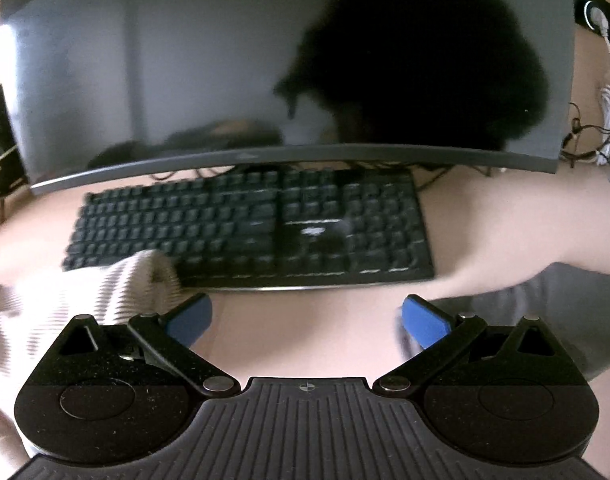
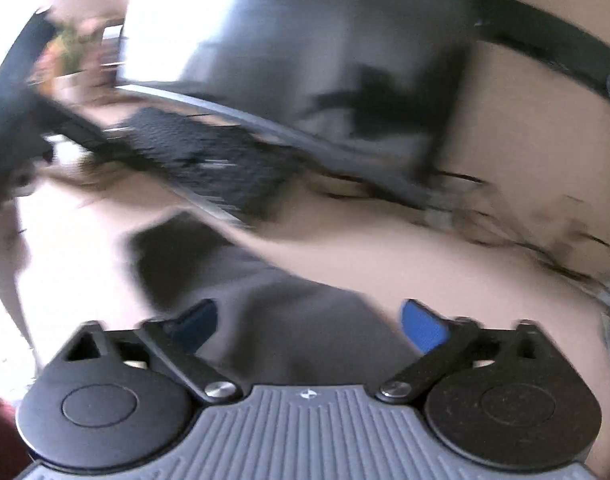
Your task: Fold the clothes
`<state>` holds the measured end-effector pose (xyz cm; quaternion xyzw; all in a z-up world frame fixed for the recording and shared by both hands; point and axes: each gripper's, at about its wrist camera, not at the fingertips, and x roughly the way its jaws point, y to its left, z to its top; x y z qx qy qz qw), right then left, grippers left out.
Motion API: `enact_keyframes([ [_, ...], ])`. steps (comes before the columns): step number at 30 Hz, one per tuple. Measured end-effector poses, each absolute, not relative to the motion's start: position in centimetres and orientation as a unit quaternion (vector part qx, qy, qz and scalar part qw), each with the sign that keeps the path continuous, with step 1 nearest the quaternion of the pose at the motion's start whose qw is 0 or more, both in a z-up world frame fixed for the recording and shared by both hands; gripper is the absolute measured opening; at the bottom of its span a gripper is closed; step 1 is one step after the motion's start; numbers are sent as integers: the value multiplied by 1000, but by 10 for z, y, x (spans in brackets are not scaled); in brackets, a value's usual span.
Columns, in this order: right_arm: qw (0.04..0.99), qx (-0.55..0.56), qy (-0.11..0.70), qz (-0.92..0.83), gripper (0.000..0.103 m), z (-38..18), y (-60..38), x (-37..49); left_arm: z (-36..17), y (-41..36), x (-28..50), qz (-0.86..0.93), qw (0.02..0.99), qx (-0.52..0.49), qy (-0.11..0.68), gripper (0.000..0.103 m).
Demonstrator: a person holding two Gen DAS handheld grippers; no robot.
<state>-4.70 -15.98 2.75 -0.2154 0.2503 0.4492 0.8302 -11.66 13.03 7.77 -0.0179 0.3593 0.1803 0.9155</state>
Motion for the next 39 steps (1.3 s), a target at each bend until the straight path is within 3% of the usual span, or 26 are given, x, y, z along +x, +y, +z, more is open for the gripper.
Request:
enact_keyframes([
  [4, 800, -204, 262, 500, 70, 13, -102, -60, 70, 132, -131, 172, 910, 2, 378, 103],
  [6, 786, -232, 256, 513, 48, 8, -80, -75, 63, 132, -140, 159, 908, 19, 387, 103],
  [7, 780, -242, 259, 515, 25, 5, -75, -79, 60, 132, -144, 150, 908, 29, 390, 103],
  [8, 780, -244, 264, 512, 16, 4, -72, -79, 57, 130, -146, 140, 909, 39, 392, 103],
  [10, 790, -240, 268, 496, 15, 8, -65, -79, 53, 126, -150, 109, 911, 62, 393, 103],
  [12, 806, -234, 274, 470, 6, 12, -64, -74, 50, 118, -149, 74, 914, 88, 389, 103],
  [24, 852, -111, 338, 384, 6, 33, -118, -39, 16, 57, -64, -77, 910, 199, 355, 101],
  [26, 868, -82, 346, 345, 12, 38, -147, -31, 16, 52, -56, -94, 908, 200, 356, 88],
  [27, 879, -64, 351, 315, 18, 40, -165, -26, 16, 51, -52, -101, 907, 197, 359, 66],
  [29, 901, -26, 357, 244, 59, 45, -205, -14, 16, 52, -42, -111, 905, 180, 370, 62],
  [34, 923, 49, 379, 46, 66, 35, -314, 8, 17, 51, -32, -109, 905, 159, 380, 55],
  [39, 913, 94, 397, -16, 80, 31, -346, -2, 19, 49, -35, -96, 904, 154, 386, 52],
])
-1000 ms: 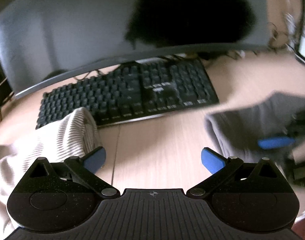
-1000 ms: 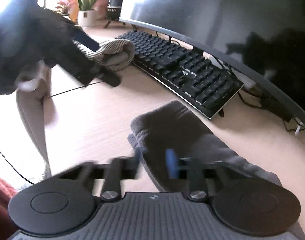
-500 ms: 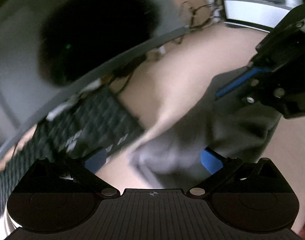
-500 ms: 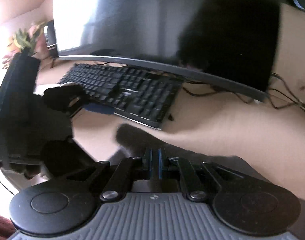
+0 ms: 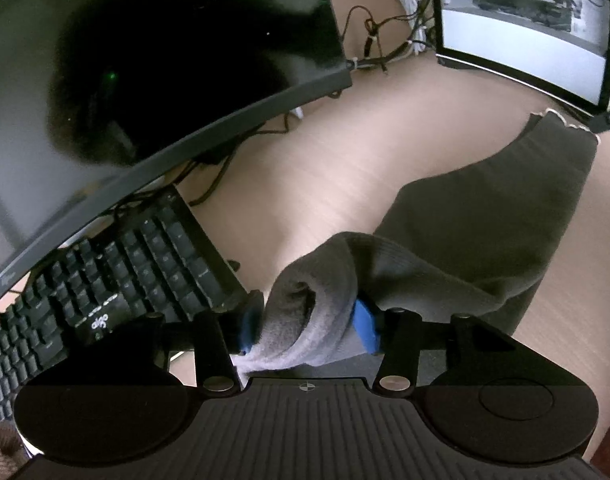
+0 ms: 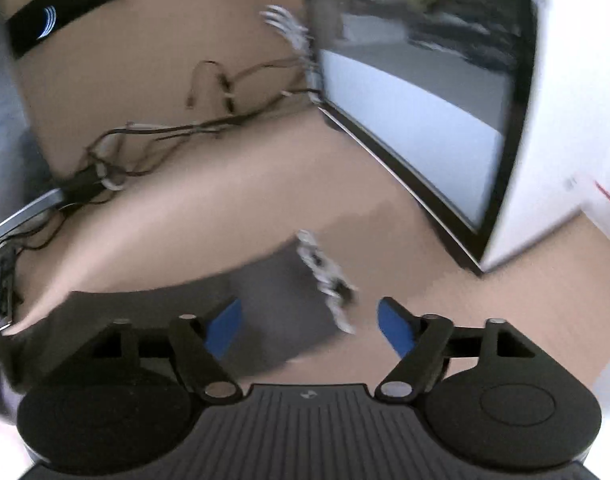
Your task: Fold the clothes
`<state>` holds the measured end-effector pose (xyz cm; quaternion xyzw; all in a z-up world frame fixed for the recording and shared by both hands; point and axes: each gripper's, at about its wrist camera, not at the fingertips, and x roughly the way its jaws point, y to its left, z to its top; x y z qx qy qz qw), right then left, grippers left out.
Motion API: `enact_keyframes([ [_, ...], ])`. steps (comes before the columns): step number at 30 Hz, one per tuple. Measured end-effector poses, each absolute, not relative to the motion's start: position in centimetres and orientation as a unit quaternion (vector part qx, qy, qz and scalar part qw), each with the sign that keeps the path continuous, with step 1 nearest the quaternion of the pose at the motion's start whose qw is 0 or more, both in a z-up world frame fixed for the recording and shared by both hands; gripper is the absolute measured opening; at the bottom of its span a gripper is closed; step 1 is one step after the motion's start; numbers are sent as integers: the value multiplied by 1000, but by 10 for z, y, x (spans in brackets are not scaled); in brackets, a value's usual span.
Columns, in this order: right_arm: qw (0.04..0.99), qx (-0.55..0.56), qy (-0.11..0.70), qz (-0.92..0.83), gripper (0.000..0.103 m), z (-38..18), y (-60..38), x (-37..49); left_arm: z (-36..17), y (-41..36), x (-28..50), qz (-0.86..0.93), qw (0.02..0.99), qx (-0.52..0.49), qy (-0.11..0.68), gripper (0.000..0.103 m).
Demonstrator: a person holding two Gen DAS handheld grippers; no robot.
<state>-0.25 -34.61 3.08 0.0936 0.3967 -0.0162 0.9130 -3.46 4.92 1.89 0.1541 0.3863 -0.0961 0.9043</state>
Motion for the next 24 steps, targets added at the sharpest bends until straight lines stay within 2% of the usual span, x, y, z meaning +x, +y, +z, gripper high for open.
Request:
enact_keyframes([
  [10, 903, 89, 419, 41, 80, -2, -317, 9, 20, 48, -41, -49, 904, 130, 403, 49],
  [12, 902, 81, 421, 54, 54, -6, -320, 13, 20, 48, -42, -39, 904, 124, 407, 49],
  [13, 901, 79, 423, 62, 28, -5, -321, 14, 20, 47, -43, -36, 904, 124, 408, 47],
  [15, 898, 80, 425, 78, 17, 0, -323, 14, 23, 47, -45, -31, 903, 124, 410, 43],
  [18, 902, 70, 414, 103, 15, 14, -324, 16, 29, 49, -48, -21, 905, 115, 409, 38],
  [24, 904, 119, 391, 128, 14, 40, -331, 48, 44, 64, -37, 0, 915, 63, 398, 38],
])
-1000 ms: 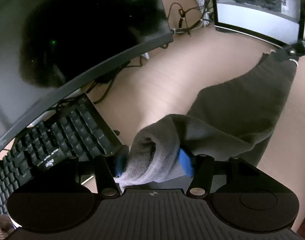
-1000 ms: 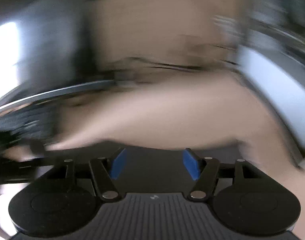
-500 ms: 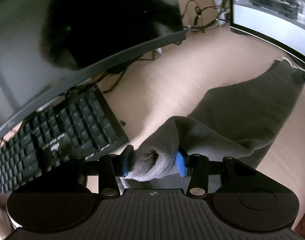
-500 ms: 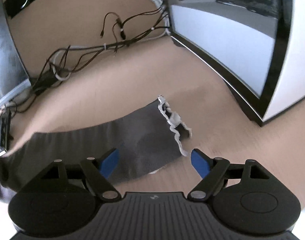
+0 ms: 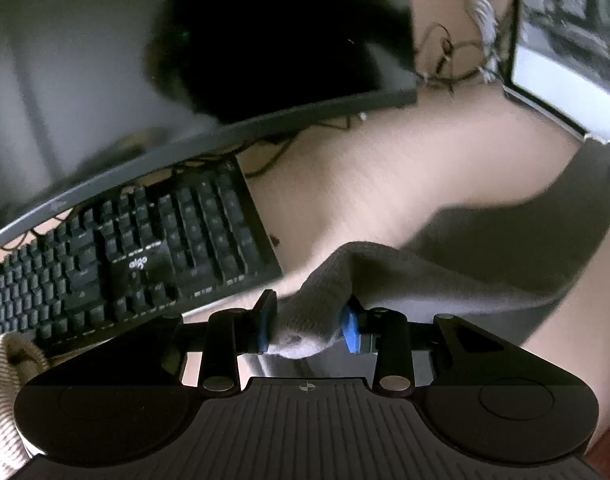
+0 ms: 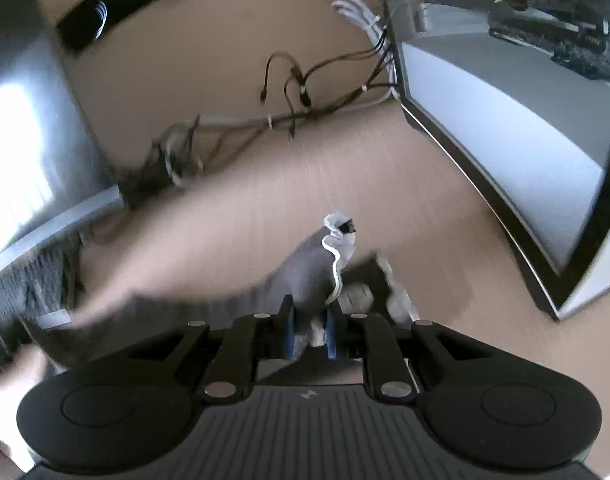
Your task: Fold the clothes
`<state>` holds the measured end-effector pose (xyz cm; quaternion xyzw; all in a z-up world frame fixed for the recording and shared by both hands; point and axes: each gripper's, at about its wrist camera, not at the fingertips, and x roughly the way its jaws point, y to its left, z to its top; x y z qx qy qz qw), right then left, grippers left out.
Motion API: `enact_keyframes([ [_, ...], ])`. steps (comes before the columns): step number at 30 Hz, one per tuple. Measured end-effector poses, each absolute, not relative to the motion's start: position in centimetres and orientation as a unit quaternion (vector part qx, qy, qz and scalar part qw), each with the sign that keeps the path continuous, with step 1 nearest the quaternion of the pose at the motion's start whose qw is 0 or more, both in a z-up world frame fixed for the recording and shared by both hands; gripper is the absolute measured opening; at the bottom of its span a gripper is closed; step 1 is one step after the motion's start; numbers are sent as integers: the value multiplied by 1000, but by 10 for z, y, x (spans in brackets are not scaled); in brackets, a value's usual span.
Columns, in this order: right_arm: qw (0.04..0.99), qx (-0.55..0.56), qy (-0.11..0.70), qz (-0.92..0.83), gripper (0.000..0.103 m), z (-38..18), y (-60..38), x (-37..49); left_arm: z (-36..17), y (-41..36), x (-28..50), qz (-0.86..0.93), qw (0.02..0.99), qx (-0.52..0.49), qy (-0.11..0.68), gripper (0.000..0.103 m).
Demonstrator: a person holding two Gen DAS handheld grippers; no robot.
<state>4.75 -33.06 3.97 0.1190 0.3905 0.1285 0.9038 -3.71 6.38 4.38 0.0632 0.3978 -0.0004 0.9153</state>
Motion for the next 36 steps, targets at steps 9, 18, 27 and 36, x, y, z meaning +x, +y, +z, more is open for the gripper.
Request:
enact_keyframes([
  [9, 945, 83, 309, 76, 56, 60, -320, 126, 96, 122, 10, 197, 929, -27, 312, 77],
  [18, 892, 34, 404, 199, 59, 39, -293, 63, 36, 29, -12, -1, 908, -47, 416, 90],
  [27, 854, 12, 466, 231, 59, 25, -291, 18, -3, -3, -38, -55, 857, -52, 509, 93],
  [36, 864, 28, 458, 207, 59, 55, -302, 15, 15, 4, -64, -76, 852, -94, 509, 93],
])
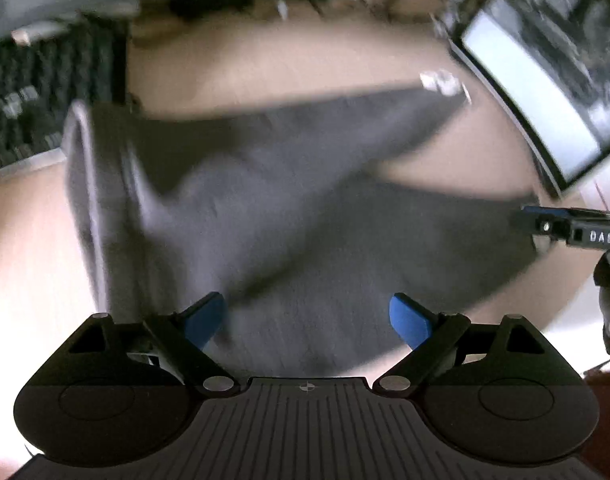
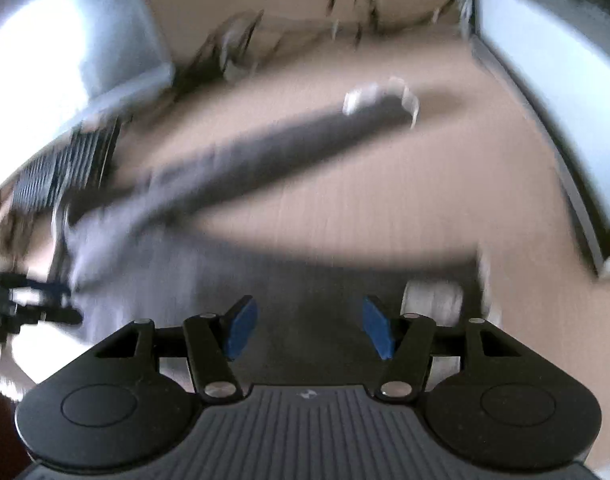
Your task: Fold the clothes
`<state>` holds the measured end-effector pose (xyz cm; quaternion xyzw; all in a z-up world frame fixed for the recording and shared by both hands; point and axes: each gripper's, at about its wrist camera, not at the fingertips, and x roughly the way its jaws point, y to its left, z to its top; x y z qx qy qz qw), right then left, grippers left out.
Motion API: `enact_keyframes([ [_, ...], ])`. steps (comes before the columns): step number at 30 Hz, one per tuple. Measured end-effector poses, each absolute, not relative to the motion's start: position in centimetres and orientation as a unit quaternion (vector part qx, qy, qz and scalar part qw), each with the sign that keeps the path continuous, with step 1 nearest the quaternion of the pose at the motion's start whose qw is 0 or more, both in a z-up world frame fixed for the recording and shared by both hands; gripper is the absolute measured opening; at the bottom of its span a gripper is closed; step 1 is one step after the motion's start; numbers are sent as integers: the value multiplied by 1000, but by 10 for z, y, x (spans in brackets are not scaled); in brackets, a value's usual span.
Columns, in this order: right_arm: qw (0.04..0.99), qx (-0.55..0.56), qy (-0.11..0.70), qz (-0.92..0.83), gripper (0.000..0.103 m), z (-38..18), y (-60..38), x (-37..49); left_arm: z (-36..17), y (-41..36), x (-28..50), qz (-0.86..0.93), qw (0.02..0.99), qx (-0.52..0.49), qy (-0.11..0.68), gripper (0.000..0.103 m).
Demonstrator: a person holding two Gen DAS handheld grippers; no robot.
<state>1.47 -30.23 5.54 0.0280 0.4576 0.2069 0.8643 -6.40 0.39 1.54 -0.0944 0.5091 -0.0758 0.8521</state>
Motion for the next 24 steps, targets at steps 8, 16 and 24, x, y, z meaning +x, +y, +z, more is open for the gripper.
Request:
enact_keyframes([
  [8, 888, -10, 417, 193, 55, 17, -272, 140, 26, 25, -27, -29, 876, -90, 473, 94],
  [16, 860, -39, 464, 212, 68, -14, -274, 104, 12, 30, -16, -39, 860, -112, 496, 95],
  [24, 847, -31, 482, 220, 79, -16, -304, 69, 9, 19, -10, -63, 855, -107, 504, 100],
])
